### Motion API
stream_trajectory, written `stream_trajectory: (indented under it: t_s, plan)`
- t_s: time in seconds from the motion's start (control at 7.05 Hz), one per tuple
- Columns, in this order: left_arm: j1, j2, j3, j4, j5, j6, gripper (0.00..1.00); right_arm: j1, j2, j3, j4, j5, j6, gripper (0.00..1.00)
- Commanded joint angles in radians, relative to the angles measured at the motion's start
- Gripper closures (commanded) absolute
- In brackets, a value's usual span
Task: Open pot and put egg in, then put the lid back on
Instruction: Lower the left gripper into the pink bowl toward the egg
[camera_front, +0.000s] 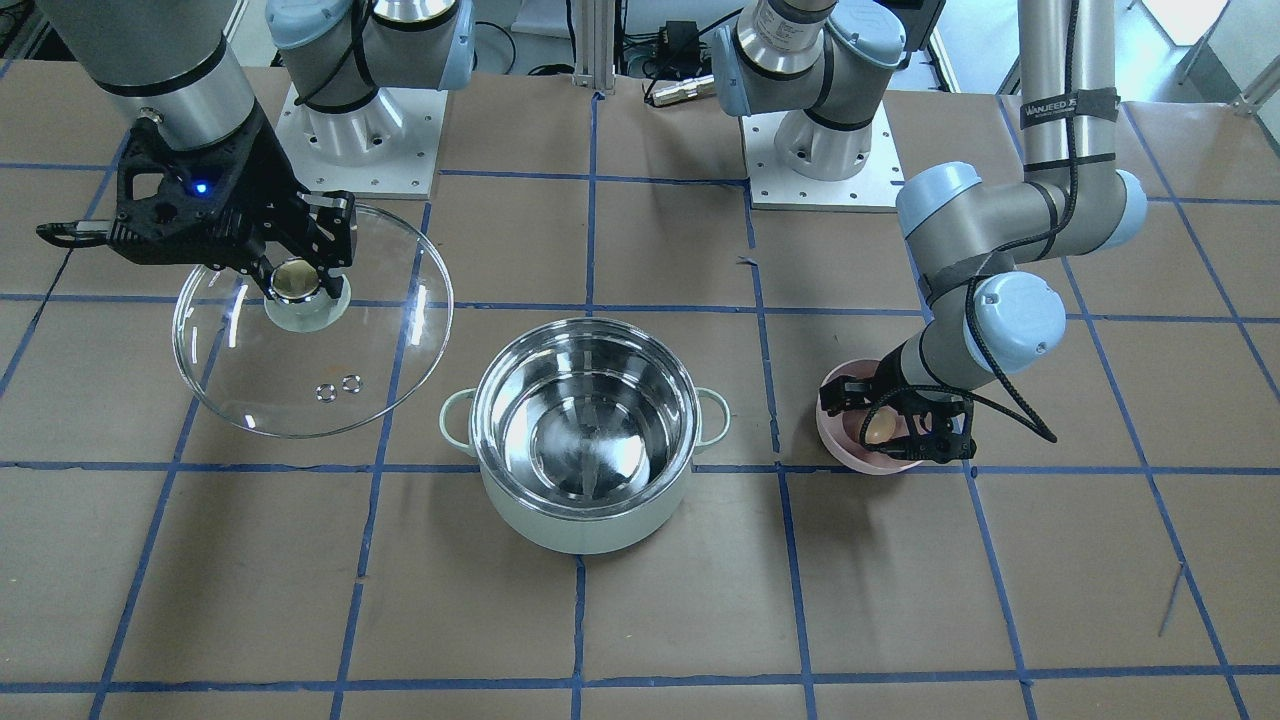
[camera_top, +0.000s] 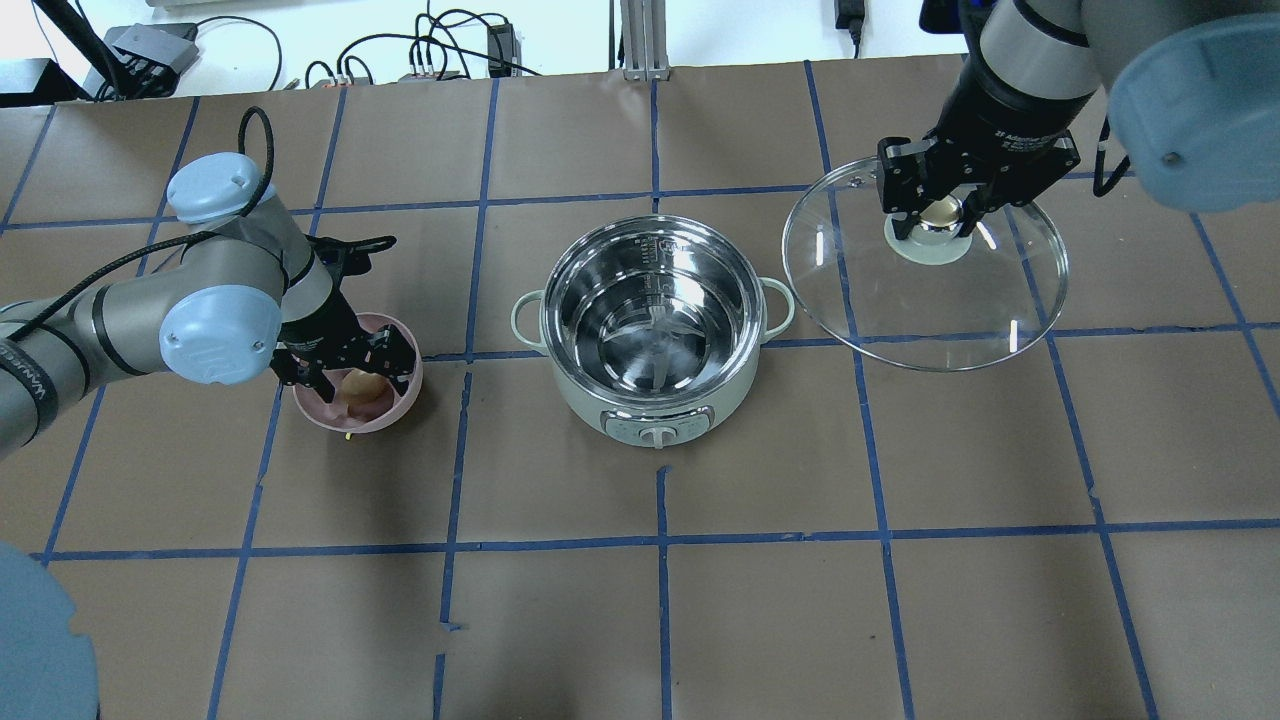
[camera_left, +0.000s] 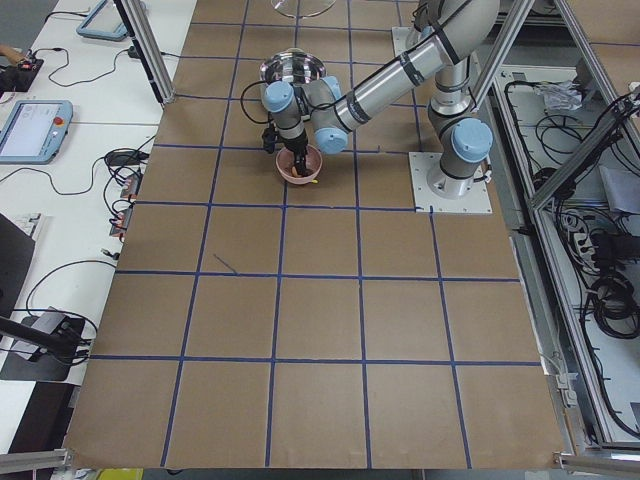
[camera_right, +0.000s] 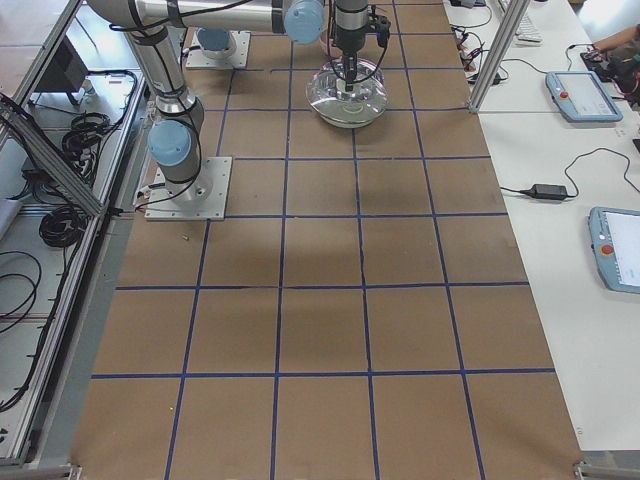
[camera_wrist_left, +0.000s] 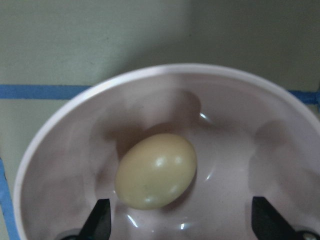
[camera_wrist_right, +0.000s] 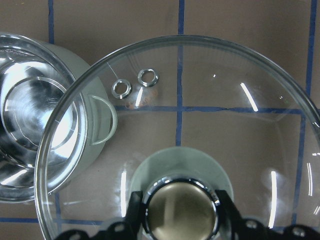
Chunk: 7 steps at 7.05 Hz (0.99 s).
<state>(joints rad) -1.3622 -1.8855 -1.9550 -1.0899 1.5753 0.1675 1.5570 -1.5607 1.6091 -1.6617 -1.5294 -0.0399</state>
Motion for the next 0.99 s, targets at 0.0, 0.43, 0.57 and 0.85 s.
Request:
stream_trajectory:
  t_s: [0.0,0.43,0.57,0.85]
  plan:
    - [0.000,-0.001,-0.002,-0.005,0.000,0.003,0.12,0.000,0.001,0.000,0.000,0.002,0.000,0.60]
    - [0.000,-0.001,-0.002,-0.005,0.000,0.001,0.14,0.000,0.001,0.009,-0.001,0.002,0.000,0.60]
    - [0.000,-0.001,-0.002,-0.005,-0.001,0.001,0.14,0.000,0.001,0.009,-0.001,0.000,0.000,0.60]
    - [0.000,-0.001,-0.004,-0.004,-0.001,0.004,0.14,0.000,-0.001,0.009,-0.001,0.002,0.000,0.60]
